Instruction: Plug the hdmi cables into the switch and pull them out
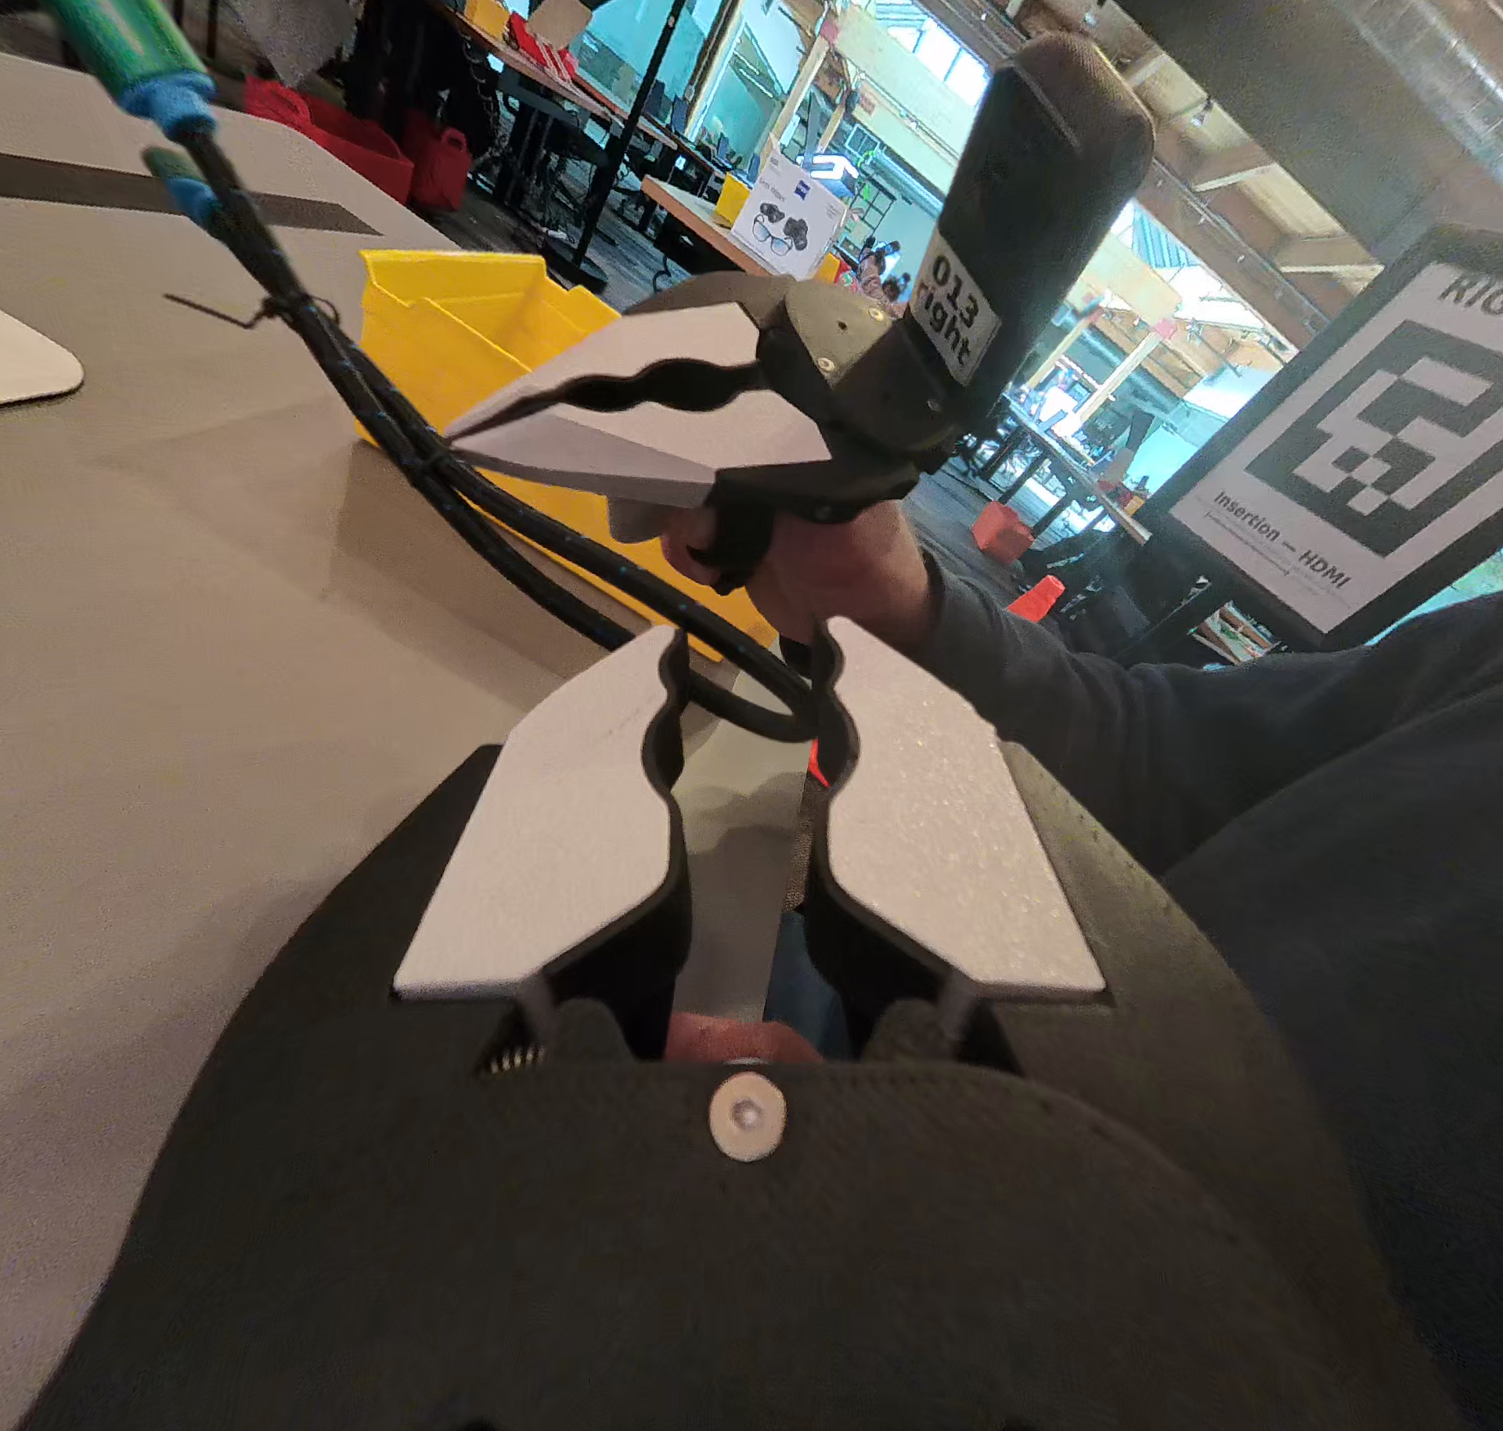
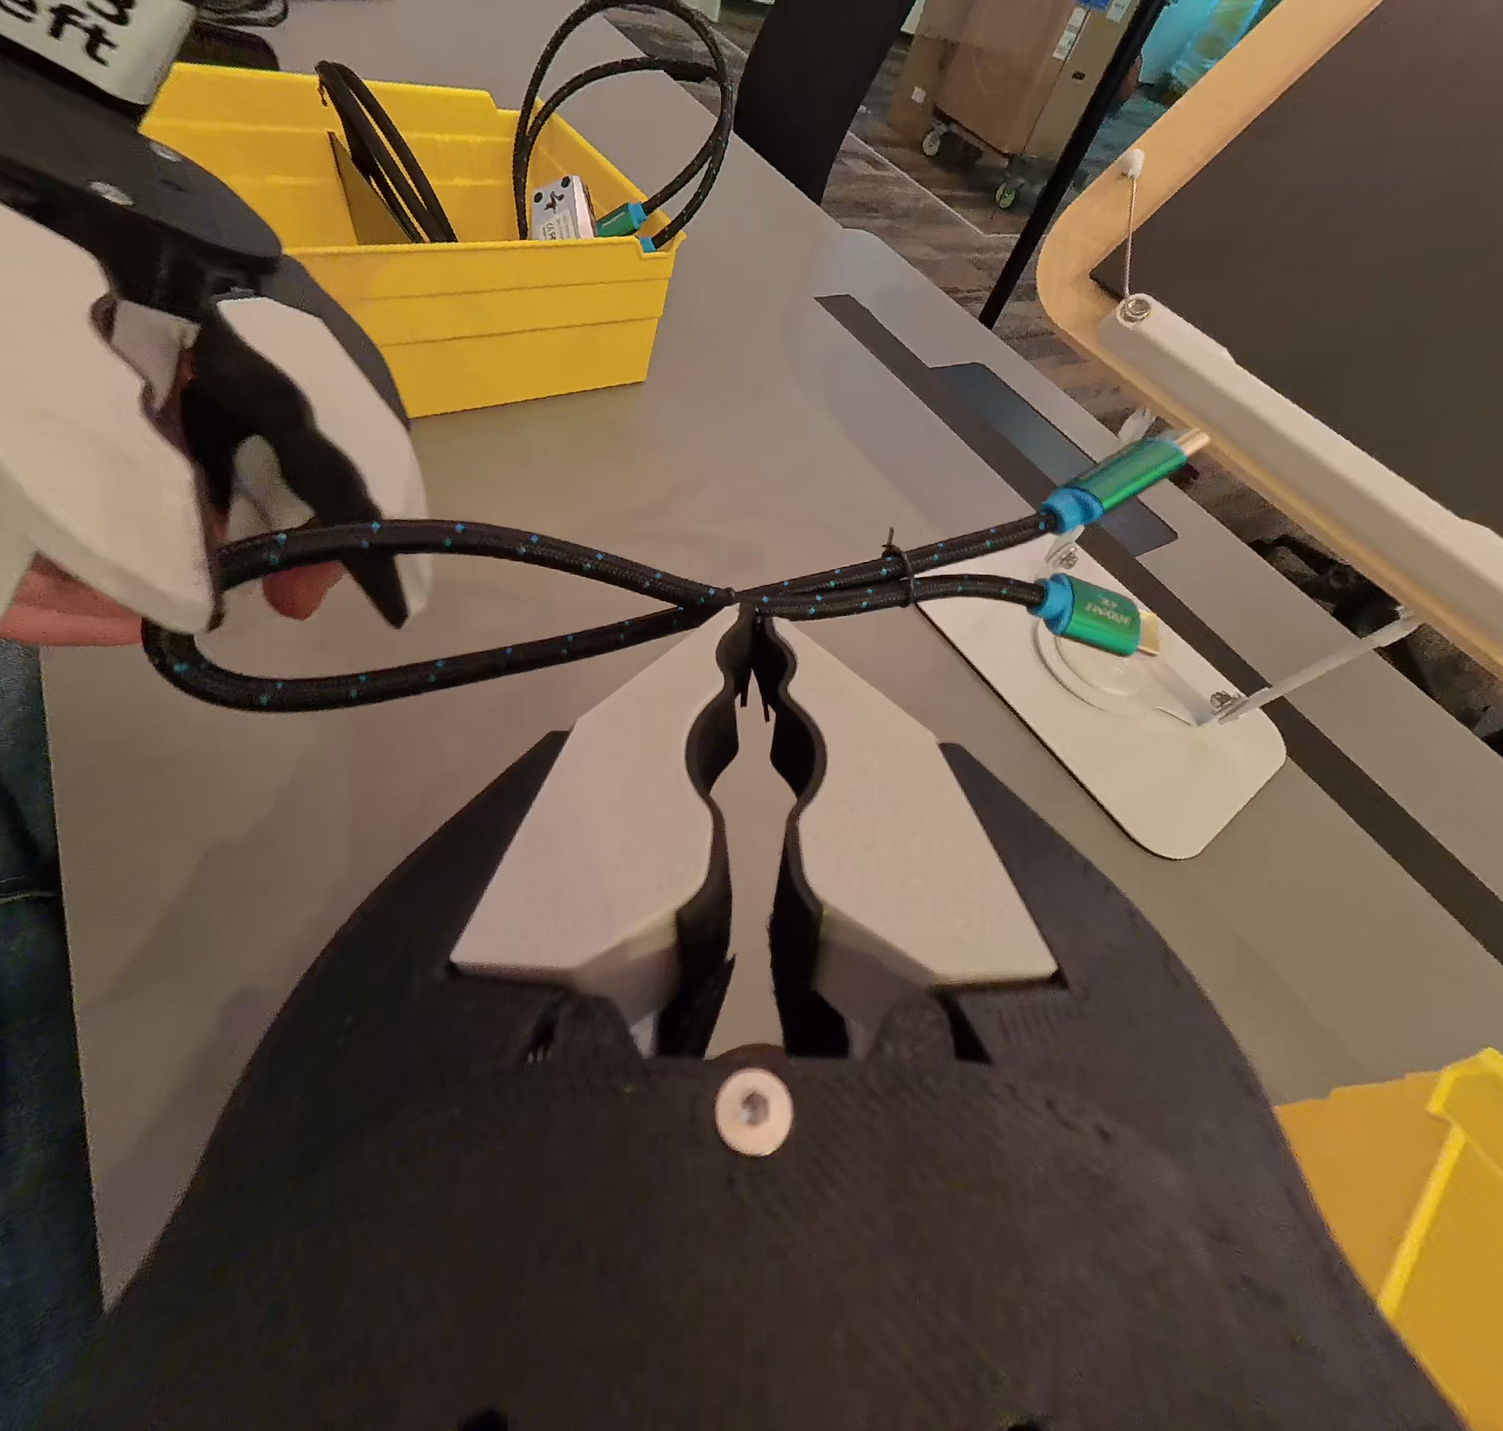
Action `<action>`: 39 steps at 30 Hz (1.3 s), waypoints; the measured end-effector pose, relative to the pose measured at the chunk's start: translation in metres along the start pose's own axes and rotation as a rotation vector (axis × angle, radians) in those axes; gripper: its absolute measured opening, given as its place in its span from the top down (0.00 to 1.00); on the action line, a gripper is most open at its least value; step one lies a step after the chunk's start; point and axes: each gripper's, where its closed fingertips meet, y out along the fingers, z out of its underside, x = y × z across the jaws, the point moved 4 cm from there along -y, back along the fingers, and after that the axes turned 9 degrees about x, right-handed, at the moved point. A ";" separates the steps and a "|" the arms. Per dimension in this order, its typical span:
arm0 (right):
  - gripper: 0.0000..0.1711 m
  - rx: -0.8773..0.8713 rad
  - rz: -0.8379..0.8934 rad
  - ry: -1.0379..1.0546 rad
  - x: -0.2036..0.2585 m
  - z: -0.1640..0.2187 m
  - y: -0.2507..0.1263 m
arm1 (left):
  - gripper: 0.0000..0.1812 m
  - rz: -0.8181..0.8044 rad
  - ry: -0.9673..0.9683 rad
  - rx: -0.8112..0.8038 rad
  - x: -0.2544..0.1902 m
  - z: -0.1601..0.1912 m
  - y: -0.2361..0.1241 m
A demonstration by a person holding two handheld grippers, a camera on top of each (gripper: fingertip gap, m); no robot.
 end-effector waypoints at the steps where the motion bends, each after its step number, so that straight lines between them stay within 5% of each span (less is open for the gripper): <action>1: 1.00 0.004 -0.002 -0.004 0.001 0.000 0.001 | 0.85 -0.013 0.008 -0.008 -0.001 0.002 0.000; 16: 1.00 0.065 -0.020 -0.072 0.003 -0.006 0.002 | 0.87 -0.216 0.109 -0.061 -0.010 -0.045 -0.015; 19: 1.00 0.112 -0.023 -0.173 0.018 -0.005 0.011 | 1.00 -0.277 0.129 -0.137 -0.011 -0.073 -0.024; 28: 1.00 0.049 -0.114 -0.139 0.026 -0.014 0.009 | 1.00 -0.416 0.268 0.037 0.004 -0.092 -0.010; 32: 1.00 0.012 -0.207 -0.098 0.028 -0.012 0.006 | 0.86 -0.312 0.455 0.084 -0.012 -0.097 -0.013; 39: 1.00 -0.031 -0.351 -0.102 0.037 -0.017 -0.003 | 0.60 -0.360 1.025 0.281 -0.024 -0.077 -0.027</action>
